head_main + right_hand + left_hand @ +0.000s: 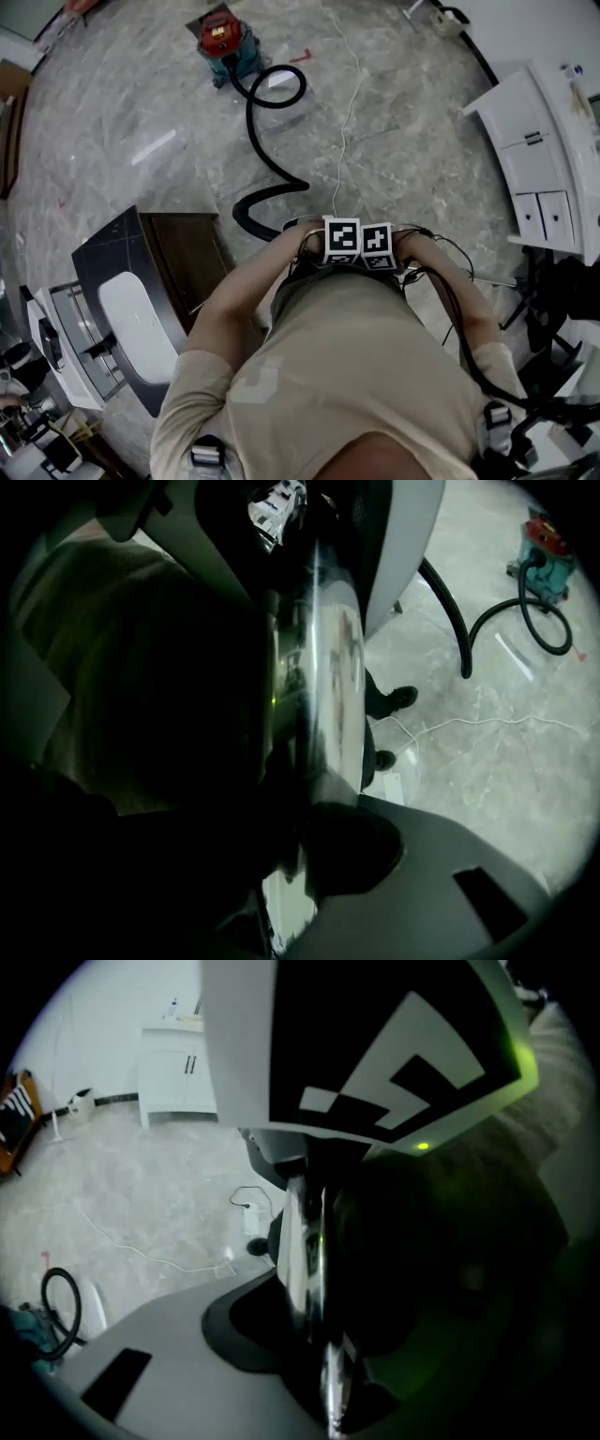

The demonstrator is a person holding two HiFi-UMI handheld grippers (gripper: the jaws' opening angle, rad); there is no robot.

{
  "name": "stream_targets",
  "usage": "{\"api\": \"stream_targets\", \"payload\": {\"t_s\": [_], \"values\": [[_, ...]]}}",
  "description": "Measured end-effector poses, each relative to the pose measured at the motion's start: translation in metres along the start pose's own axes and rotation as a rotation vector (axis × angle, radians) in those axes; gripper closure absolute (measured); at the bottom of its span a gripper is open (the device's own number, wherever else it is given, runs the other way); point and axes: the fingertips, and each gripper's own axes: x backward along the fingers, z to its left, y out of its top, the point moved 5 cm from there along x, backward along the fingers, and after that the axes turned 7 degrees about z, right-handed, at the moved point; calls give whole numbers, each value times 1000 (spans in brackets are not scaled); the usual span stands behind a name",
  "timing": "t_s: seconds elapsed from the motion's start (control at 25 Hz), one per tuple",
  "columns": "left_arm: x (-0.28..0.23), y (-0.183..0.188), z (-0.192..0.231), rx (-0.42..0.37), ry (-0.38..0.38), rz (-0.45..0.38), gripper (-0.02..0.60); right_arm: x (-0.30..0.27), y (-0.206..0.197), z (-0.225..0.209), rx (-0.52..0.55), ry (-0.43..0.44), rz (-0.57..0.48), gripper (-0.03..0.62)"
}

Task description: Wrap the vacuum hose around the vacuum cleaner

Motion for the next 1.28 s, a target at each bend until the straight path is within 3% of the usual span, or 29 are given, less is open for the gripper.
{"api": "stream_targets", "payload": {"t_s": [0.12,0.28,0.52,0.64,0.76,0.84,1.0,1.12,1.2,1.24,1.28], "values": [[13,-43,5,-21,-105,27,426,16,40,0,-34,61,-63,505],[26,-85,19,-45,-142,40,426,35,80,-13,-69,85,-126,505],[39,-103,28,29,-212,-23,428,60,92,-28,-51,15,-185,505],[43,-102,27,66,-248,-89,428,73,86,-32,-78,-115,-238,487],[45,-104,30,116,-296,-167,428,90,63,-43,-209,-325,-295,399],[48,-104,35,153,-309,-201,428,100,55,-50,-293,-387,-394,344],[47,-109,47,268,-365,-217,428,124,30,-65,-470,-363,-580,307],[44,-114,55,384,-411,-238,428,127,-21,-82,-599,-405,-658,304],[48,-109,68,458,-421,-257,433,126,-67,-113,-723,-440,-779,304],[50,-105,75,495,-426,-271,434,119,-92,-131,-837,-398,-879,304],[51,-101,82,531,-432,-289,434,108,-118,-151,-982,-302,-1020,304]]}}
